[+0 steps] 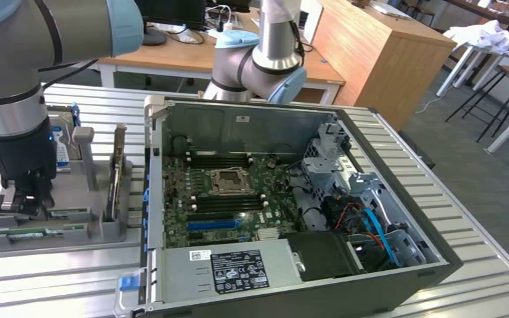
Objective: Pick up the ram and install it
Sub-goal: 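Pick up the ram and move it above insertion slot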
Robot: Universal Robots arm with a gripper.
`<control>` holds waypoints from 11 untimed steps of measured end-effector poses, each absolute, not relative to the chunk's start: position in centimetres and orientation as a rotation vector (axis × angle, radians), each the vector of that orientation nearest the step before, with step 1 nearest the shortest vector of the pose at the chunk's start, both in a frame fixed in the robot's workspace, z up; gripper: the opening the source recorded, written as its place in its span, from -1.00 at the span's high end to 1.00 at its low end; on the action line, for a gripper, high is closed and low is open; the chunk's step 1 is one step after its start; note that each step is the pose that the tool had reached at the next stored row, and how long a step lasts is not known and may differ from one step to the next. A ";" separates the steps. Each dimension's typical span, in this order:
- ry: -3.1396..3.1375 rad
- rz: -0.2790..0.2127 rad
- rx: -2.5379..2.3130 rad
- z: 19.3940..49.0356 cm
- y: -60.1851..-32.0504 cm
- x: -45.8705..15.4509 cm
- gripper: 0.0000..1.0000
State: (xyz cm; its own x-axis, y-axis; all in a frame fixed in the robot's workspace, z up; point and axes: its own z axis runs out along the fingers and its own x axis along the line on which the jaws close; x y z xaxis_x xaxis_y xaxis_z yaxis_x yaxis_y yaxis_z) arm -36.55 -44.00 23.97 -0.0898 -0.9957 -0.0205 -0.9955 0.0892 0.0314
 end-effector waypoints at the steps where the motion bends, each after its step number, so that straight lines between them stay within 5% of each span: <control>1: -2.314 -0.058 2.115 23.9 -44.0 -36.6 0.40; 11: -2.314 -0.058 2.115 23.0 -44.0 -36.6 0.40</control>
State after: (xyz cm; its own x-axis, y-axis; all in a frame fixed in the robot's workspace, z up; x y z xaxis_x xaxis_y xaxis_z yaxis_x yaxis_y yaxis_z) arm -36.55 -44.02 22.98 -0.0898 -0.9958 -0.0203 -0.9955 0.0891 0.0316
